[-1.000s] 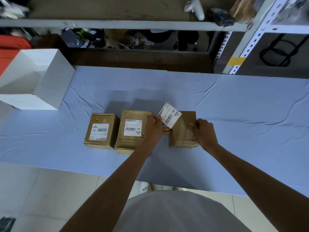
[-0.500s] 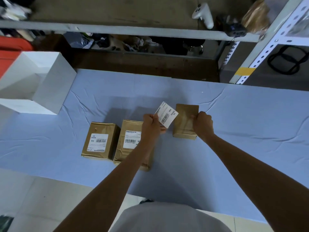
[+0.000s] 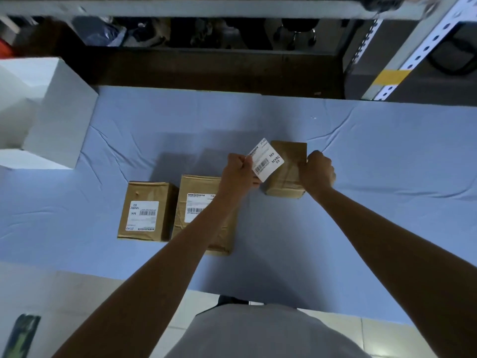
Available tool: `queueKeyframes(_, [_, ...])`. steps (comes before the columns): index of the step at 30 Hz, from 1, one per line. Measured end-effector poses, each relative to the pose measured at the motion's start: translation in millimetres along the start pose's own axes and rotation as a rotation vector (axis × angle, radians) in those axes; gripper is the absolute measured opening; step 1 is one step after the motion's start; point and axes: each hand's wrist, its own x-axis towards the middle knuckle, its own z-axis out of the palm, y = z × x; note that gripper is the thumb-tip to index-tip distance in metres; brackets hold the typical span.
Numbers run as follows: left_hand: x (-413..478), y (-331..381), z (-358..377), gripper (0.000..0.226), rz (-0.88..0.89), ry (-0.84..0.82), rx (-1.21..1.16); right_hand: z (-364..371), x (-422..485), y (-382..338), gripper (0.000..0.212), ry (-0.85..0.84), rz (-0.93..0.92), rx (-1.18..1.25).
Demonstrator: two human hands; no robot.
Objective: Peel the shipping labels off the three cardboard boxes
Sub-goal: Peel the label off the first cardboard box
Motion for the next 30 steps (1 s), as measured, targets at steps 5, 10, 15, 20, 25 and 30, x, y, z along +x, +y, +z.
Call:
queueKeyframes(5, [-1.6,5.1,1.0,0.020,-0.008,-0.030,0.016,-18.4,-18.1,-22.2,0.026,0.155,-0.313,0.268])
queueKeyframes(10, [-11.2,5.4,2.9,0.016,-0.018,-0.031,-0.063,-26.5,-46.8,-41.9,0.019,-0.073,-0.416,0.400])
queueKeyframes(15, [-21.1,4.5,-2.7,0.016,0.020,0.023,-0.033,-35.4,-63.4,-30.1,0.015,-0.019,-0.394,0.488])
queueKeyframes(20, [-33.6,0.9,-8.8,0.018,0.149,0.089,0.032,-44.9,-72.0,-18.5,0.020,-0.037,-0.392,0.526])
queueKeyframes(25, [-43.3,2.4,-14.4,0.024,0.233,0.095,0.004,-48.0,-80.8,-14.5,0.018,-0.091,-0.444,0.460])
queueKeyframes(30, [-46.1,-2.7,-22.9,0.013,0.272,0.034,-0.116,-48.6,-84.4,-9.3,0.026,-0.141,-0.514,0.380])
